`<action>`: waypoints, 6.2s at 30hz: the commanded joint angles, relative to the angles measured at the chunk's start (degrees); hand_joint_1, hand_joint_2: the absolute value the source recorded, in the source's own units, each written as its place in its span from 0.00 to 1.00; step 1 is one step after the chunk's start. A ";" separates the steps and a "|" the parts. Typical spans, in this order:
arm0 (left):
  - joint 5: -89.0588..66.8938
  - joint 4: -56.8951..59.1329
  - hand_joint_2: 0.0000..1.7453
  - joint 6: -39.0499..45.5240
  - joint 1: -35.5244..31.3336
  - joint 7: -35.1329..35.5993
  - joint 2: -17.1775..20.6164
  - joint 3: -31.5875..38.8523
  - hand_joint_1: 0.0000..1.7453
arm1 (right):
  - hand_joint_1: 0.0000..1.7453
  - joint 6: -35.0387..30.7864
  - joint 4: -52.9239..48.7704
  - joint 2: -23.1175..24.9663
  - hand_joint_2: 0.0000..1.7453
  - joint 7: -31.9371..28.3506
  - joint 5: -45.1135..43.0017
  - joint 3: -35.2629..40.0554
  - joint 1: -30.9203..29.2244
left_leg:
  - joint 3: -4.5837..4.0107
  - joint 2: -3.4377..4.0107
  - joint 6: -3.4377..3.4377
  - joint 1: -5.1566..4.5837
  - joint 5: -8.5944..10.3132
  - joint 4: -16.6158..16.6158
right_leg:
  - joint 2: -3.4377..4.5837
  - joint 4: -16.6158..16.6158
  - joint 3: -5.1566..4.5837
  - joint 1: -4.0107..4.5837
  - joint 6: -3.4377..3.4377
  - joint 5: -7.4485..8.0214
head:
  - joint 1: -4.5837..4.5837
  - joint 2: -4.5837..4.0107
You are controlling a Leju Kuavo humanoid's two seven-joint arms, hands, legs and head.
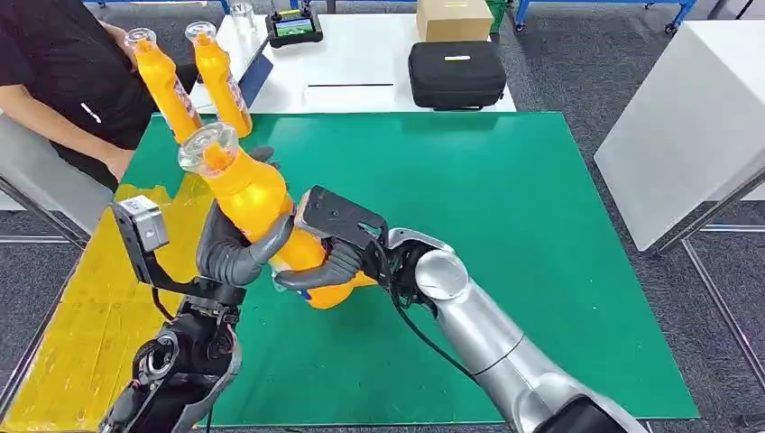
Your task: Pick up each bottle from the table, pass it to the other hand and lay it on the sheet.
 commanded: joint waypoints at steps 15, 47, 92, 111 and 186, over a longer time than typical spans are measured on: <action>0.97 5.52 1.00 2.48 -5.06 -0.90 -2.63 -5.78 1.00 | 1.00 0.42 0.01 -2.44 1.00 -3.29 3.41 3.54 -2.47 | 0.13 -0.19 -0.21 0.09 -0.07 0.07 | -0.30 0.00 0.21 0.08 0.03 -0.12 | 0.00 0.00; -7.42 -9.66 1.00 3.27 5.93 -5.71 -5.21 11.92 1.00 | 0.00 -2.53 -8.05 -10.78 0.00 -4.75 4.38 -16.05 -0.61 | -0.01 -0.04 -0.11 0.05 -0.06 0.08 | -0.13 0.00 0.02 0.04 0.05 -0.06 | -0.02 0.00; -95.32 27.45 1.00 8.23 -7.47 7.88 17.60 8.73 1.00 | 0.00 0.40 -22.94 -21.47 0.00 -7.94 2.92 -19.41 4.49 | 0.04 -0.17 -0.14 -0.01 0.03 -0.01 | -0.20 -0.01 0.09 0.01 0.01 -0.04 | 0.02 0.00; -103.27 36.15 1.00 -4.55 -9.81 14.32 8.69 5.12 1.00 | 0.00 2.61 -25.31 -25.51 0.00 -7.31 8.91 -19.44 8.13 | 0.10 -0.13 -0.12 -0.02 0.00 -0.02 | -0.21 -0.08 0.13 0.01 0.04 -0.04 | 0.00 0.00; -19.90 4.98 0.00 -7.53 2.07 -4.59 2.09 23.81 0.00 | 0.00 -0.81 -11.11 -27.08 1.00 -11.10 21.76 -18.01 2.55 | 0.01 0.11 -0.14 0.03 -0.06 0.04 | 0.04 -0.03 0.03 0.03 0.02 -0.01 | 0.00 0.00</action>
